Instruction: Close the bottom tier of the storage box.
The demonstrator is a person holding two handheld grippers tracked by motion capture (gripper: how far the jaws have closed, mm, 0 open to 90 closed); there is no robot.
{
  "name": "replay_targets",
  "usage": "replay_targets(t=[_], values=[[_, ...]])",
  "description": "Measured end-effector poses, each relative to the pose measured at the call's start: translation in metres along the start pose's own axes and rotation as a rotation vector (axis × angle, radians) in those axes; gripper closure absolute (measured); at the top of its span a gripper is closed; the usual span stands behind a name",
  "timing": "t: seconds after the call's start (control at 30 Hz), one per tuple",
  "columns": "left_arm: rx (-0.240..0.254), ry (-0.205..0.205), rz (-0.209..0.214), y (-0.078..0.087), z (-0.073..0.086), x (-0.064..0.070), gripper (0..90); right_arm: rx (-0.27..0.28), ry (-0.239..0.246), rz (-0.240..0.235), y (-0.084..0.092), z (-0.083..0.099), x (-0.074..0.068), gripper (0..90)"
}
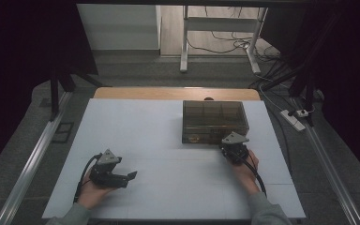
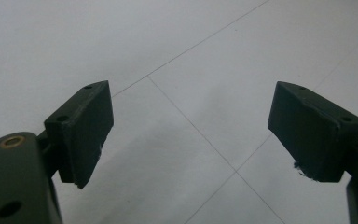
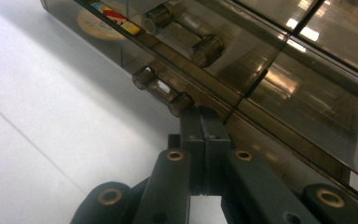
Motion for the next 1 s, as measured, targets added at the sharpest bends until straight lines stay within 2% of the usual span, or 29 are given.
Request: replay_targets(t=[0.47,0.67,0.8,0.83,1.0], values=[[0.004,0.005,-0.001,0.0,0.0,0.0,15.4,0.006,-0.003,-0.002,-0.003,-0.002,0.002,90.0],[0.011,0.018,-0.005,0.002,-0.001,-0.001,15.5,0.026,-0.008,-0.02,0.002,-0.004,0.003,90.0],[0.013,0.02,-0.01,0.002,-0.001,-0.002,15.5,0.029,-0.028,-0.033,0.007,-0.003,0.004,89.9],[0.013,0.019,-0.011,0.002,-0.001,-0.002,15.5,0.03,-0.029,-0.038,0.009,-0.003,0.005,87.2],[0.016,0.013,-0.012,0.003,-0.001,-0.001,15.4,0.044,-0.06,-0.067,0.021,-0.002,0.007,60.7]])
Point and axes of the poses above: each handheld gripper's, and its own axes: y roughly backward along the jaws, z roughly out of its underside, x roughly to its right, the point moved 5 cm from there along -y, roughly forward along the jaws, and after that the axes turned 5 degrees about z, right-handed, at the moved point
